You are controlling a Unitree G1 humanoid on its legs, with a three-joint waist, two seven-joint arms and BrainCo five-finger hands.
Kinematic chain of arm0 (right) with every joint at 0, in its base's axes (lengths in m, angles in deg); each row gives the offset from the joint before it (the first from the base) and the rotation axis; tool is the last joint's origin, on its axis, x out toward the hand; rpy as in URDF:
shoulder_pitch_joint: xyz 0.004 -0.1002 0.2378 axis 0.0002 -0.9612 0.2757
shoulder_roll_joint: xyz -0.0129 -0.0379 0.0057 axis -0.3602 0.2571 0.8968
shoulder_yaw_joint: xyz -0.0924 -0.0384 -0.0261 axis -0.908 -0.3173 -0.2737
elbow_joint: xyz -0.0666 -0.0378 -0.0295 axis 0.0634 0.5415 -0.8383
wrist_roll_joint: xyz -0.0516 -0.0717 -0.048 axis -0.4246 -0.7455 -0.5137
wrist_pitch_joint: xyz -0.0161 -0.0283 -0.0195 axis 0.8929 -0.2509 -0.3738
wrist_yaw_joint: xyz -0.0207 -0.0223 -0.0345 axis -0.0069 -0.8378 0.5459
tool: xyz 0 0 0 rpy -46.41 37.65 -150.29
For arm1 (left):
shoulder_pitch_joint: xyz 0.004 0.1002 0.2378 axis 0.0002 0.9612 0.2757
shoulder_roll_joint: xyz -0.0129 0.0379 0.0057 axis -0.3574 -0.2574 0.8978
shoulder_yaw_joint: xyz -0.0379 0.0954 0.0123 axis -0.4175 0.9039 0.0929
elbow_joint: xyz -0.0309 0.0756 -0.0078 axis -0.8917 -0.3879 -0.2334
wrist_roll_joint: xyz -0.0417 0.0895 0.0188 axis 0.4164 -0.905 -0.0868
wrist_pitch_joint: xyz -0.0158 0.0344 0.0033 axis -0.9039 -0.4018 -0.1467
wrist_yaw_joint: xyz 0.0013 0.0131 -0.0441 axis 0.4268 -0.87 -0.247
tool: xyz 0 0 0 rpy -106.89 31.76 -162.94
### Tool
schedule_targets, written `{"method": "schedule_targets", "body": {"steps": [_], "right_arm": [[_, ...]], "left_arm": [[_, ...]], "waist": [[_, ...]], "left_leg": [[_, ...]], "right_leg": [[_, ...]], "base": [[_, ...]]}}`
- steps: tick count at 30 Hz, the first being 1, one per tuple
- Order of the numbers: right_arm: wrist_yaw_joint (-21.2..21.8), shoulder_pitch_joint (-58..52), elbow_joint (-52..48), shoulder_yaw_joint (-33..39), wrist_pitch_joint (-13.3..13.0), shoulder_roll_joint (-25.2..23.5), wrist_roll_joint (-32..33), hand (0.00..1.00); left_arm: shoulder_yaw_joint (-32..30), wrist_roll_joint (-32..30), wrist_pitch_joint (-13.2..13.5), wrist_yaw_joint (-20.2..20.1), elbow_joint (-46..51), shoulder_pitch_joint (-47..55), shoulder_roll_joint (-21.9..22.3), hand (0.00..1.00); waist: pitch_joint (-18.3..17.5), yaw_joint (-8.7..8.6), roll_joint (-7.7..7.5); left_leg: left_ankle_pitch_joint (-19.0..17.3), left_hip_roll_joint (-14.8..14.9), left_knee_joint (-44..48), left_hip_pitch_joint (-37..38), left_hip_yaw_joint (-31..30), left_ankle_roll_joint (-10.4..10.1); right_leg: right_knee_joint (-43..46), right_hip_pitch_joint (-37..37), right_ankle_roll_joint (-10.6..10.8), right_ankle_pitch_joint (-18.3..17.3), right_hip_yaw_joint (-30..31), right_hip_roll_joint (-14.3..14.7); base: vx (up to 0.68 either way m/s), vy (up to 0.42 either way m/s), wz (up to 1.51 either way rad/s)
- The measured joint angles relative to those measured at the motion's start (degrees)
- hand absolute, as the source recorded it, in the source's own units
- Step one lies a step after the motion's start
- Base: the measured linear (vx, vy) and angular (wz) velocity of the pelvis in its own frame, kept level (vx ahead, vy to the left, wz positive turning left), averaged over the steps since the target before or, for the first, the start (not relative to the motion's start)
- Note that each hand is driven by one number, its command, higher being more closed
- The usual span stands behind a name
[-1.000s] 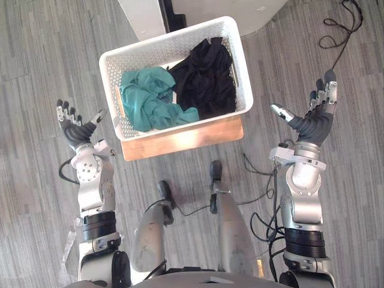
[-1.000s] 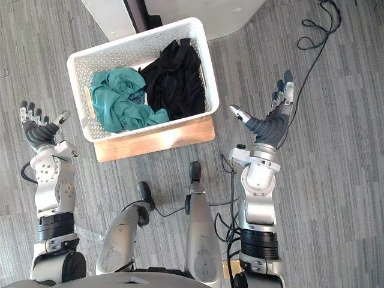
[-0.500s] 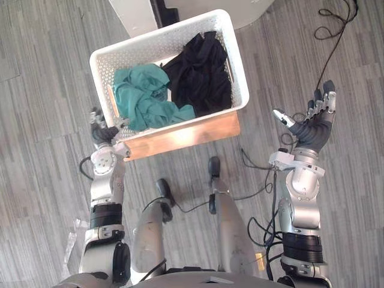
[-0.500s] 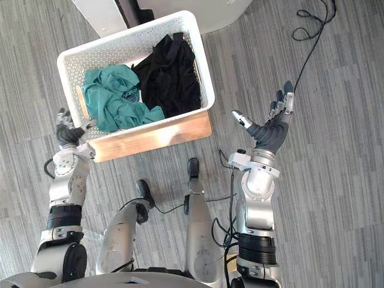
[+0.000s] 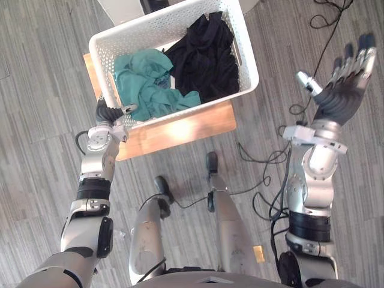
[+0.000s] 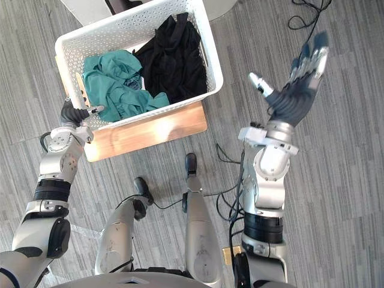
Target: Pick up the laundry basket with both hands and put the clothes into the washing machine.
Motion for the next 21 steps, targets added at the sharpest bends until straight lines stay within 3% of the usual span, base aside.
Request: {"method": "schedule_targets", "body": {"steps": [8, 12, 21], "right_arm": [[1.7, 15.57, 11.31, 1.93, 2.4, 4.0, 5.76, 0.0], [5.36, 21.12, 16.97, 0.66, 4.49, 6.57, 9.35, 0.0], [16.39, 34.42, 36.48, -13.27, 11.11, 14.31, 27.25, 0.0]], "left_arm": [[-3.1, -3.09, -0.78, 0.09, 0.02, -2.57, 2.03, 0.0], [-4.09, -3.47, -0.79, 0.19, 0.01, -3.4, 1.98, 0.0], [-1.25, 0.07, 0.62, -1.89, -3.25, -3.85, 0.71, 0.0]], "waist": [[0.0, 0.2, 0.0], [0.0, 0.39, 0.0], [0.0, 0.3, 0.0]], "left_leg": [[0.32, 0.01, 0.33, -1.2, -1.03, 0.16], [1.14, -0.13, -0.22, -1.82, -1.56, -0.1], [1.95, -0.6, -0.79, -1.96, -1.82, 0.02]], "right_leg": [[-0.01, -0.26, -0.07, 0.29, -0.78, -0.31], [-0.03, -0.87, -0.09, 0.34, -1.49, -0.43], [-0.63, -0.73, 0.03, 1.23, -2.21, -1.03]], "base": [[-0.01, -0.071, 0.06], [0.03, -0.082, 0.08], [0.01, -0.061, 0.04]]}}
